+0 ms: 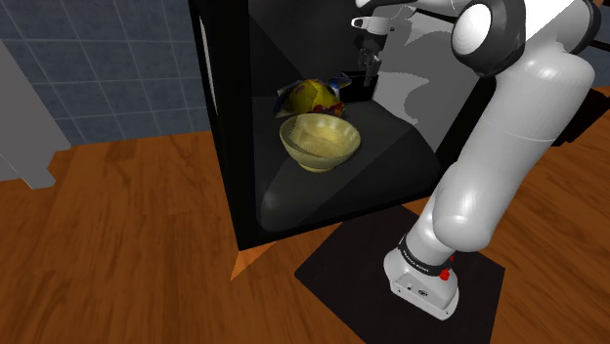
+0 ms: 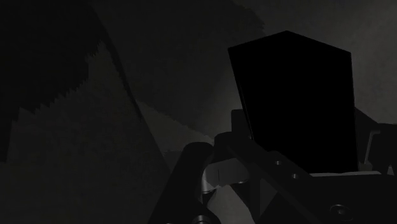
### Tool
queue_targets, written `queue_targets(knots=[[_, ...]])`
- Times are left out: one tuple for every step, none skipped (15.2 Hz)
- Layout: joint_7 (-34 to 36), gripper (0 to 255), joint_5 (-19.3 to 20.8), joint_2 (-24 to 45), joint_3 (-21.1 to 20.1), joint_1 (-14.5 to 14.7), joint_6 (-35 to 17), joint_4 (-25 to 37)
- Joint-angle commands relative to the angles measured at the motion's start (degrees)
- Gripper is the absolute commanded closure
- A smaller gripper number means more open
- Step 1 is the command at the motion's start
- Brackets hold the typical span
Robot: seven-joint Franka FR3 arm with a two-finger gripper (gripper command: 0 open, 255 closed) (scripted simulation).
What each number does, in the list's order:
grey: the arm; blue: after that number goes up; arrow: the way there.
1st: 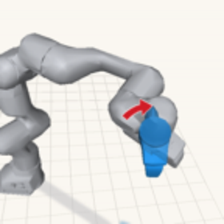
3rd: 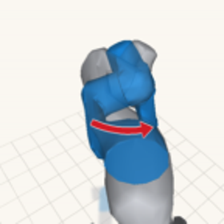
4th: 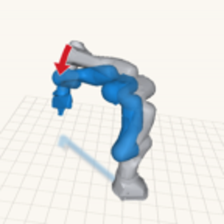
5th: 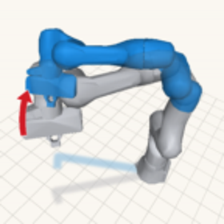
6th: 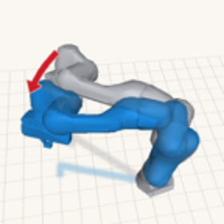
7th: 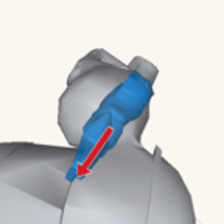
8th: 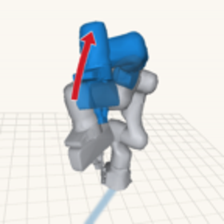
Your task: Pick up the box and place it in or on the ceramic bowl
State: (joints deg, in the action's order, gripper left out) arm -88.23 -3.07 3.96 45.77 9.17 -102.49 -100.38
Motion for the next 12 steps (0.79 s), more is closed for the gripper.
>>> queue_targets(knots=[[0.0,255,0.0,0.0,0.0,0.0,0.0,0.0],[0.0,255,0.0,0.0,0.0,0.0,0.0,0.0],[0.0,255,0.0,0.0,0.0,0.0,0.0,0.0],[0.0,255,0.0,0.0,0.0,0.0,0.0,0.0],[0.0,255,0.0,0.0,0.0,0.0,0.7,0.7],[0.0,255,0.0,0.0,0.0,0.0,1.5,1.5],[0.0,255,0.0,0.0,0.0,0.0,2.3,2.3],[0.0,255,0.0,0.1,0.0,-0.1,3.1,3.1],[0.0,255,-0.1,0.1,0.1,-0.1,3.8,3.9],[0.0,255,-0.1,0.2,0.1,-0.2,4.6,4.8],[-0.1,255,-0.2,0.3,0.1,-0.2,5.4,5.6],[-0.1,255,-0.3,0.4,0.1,-0.3,6.2,6.5]])
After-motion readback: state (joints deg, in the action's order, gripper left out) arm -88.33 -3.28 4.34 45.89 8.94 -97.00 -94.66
